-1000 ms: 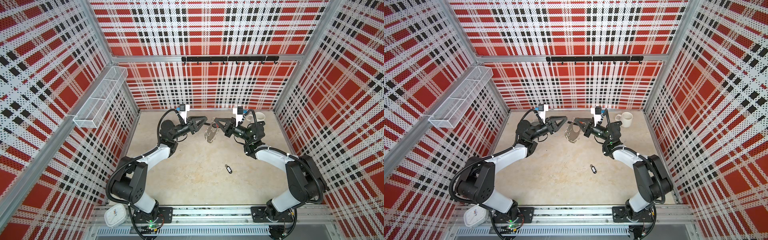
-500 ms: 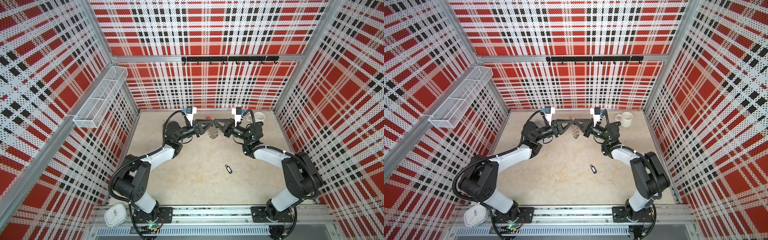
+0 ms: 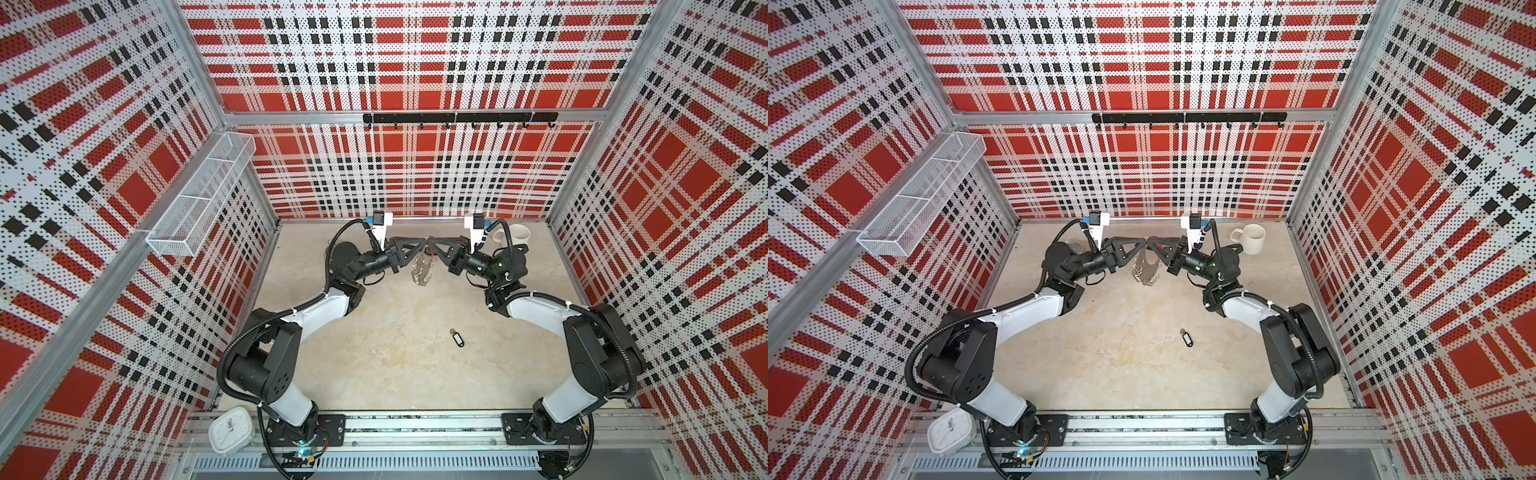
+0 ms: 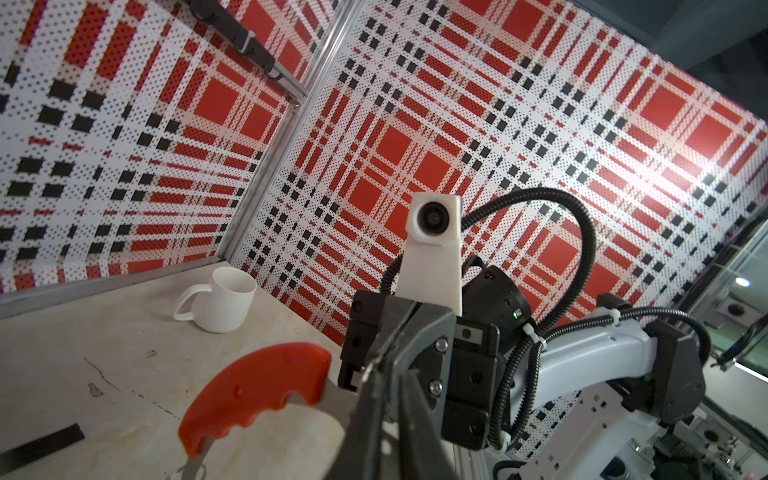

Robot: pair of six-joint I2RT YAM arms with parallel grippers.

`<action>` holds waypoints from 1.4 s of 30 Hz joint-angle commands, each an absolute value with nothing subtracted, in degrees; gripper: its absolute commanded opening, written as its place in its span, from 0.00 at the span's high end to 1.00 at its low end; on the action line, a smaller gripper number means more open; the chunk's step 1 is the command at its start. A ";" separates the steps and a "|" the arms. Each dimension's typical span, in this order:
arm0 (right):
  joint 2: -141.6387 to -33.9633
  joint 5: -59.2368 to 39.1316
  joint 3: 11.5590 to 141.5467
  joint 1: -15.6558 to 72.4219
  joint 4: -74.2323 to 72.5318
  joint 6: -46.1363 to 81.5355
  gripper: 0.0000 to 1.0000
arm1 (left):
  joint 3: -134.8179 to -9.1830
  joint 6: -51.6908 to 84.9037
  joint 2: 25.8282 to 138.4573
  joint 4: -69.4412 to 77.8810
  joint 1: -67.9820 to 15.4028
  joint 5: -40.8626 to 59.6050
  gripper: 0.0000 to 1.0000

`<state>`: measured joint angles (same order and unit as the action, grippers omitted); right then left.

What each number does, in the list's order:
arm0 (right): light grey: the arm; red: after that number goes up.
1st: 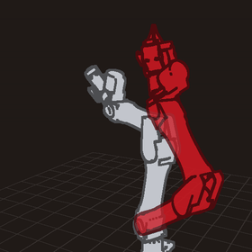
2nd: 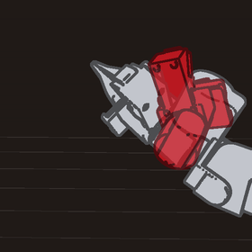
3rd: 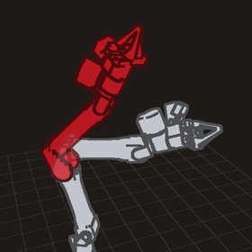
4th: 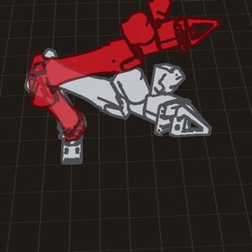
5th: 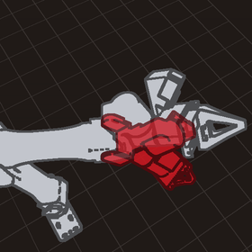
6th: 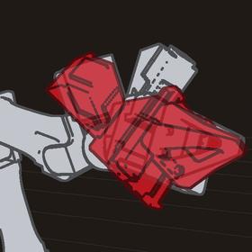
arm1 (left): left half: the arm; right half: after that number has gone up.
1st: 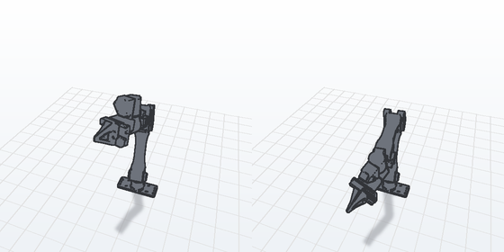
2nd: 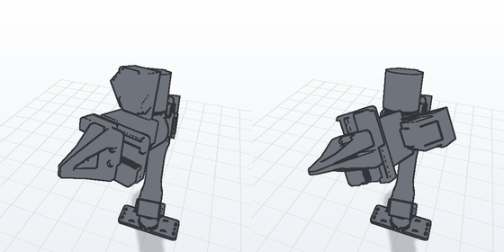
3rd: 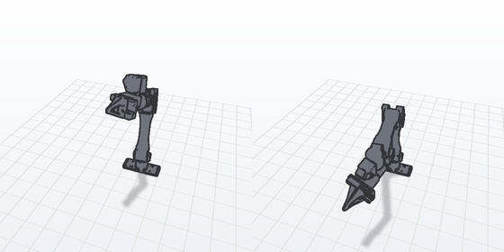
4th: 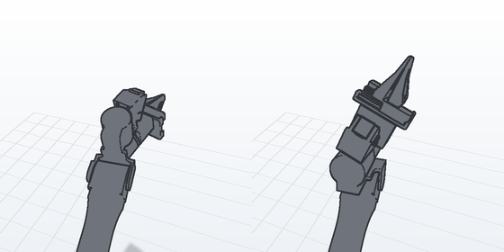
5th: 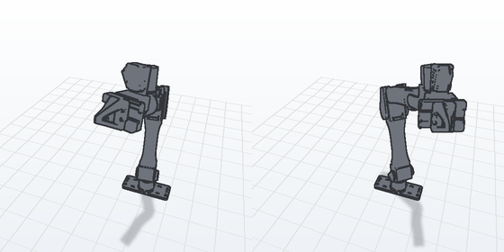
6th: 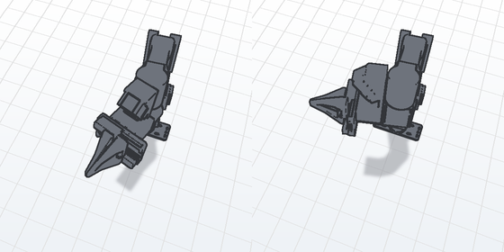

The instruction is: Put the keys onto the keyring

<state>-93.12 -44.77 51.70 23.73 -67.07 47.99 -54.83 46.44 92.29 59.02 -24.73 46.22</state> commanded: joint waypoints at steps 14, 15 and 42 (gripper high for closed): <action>-94.31 -45.42 54.58 24.77 -71.11 49.57 1.00 | -52.87 50.33 92.53 65.56 -23.42 46.77 0.76; -94.46 -45.39 54.74 24.82 -71.10 49.57 1.00 | -52.87 50.51 92.81 65.92 -23.70 46.81 0.76; -94.94 -45.73 54.91 25.39 -70.98 49.70 1.00 | -54.13 53.70 95.45 69.87 -24.90 47.99 0.89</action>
<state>-94.63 -45.60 53.63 24.80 -67.75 49.21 -52.86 53.84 94.76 67.92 -24.21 46.37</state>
